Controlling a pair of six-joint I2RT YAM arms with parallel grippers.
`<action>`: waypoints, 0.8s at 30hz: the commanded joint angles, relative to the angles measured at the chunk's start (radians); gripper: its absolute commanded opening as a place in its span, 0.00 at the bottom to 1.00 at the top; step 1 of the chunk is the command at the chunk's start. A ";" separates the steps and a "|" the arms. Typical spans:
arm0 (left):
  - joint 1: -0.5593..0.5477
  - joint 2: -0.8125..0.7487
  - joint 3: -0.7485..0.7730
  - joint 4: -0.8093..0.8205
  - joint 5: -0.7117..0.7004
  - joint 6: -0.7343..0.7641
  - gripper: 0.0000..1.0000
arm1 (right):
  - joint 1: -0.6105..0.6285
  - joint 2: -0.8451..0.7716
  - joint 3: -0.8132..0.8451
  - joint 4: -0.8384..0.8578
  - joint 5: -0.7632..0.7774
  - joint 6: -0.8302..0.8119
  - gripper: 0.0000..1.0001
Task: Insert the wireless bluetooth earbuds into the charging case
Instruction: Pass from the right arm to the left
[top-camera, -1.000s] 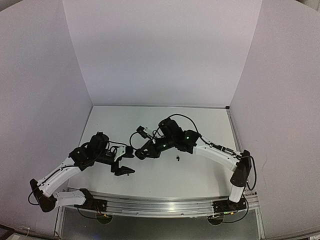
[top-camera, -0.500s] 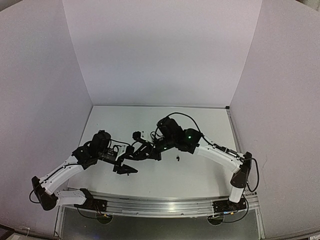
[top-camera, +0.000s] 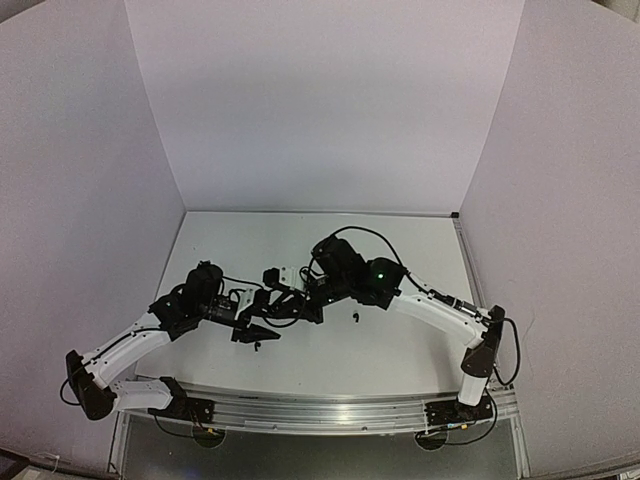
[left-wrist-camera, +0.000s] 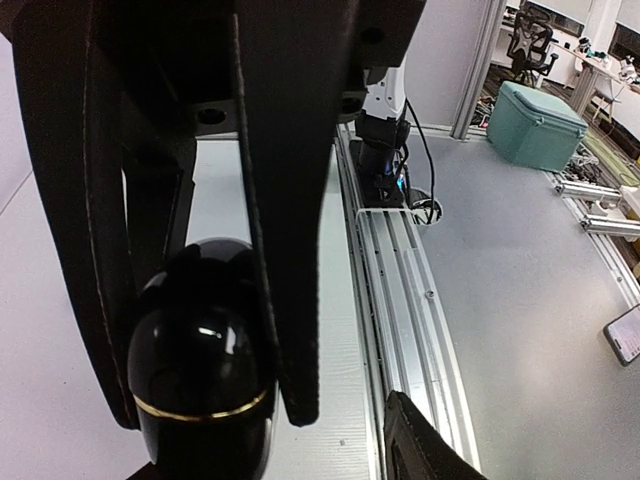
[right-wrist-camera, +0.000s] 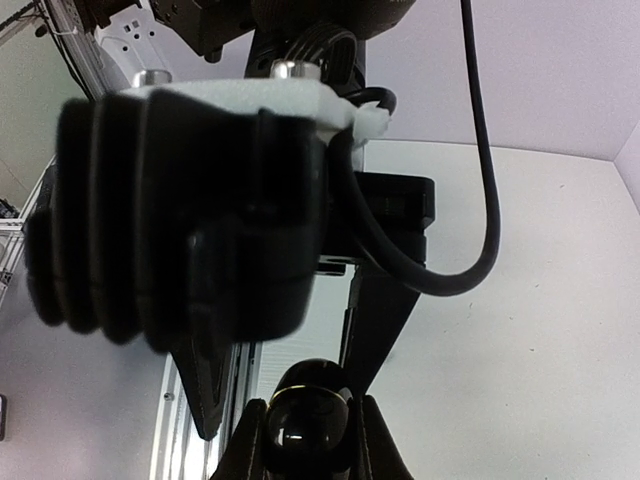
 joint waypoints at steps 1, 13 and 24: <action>-0.008 -0.030 -0.012 0.166 -0.020 -0.006 0.51 | 0.017 -0.010 0.040 -0.036 0.014 -0.034 0.00; -0.008 -0.032 -0.013 0.155 -0.024 0.042 0.44 | 0.017 -0.022 0.061 -0.088 0.017 -0.004 0.00; -0.008 -0.033 -0.005 0.095 0.022 0.071 0.37 | 0.017 -0.008 0.091 -0.088 0.038 0.003 0.00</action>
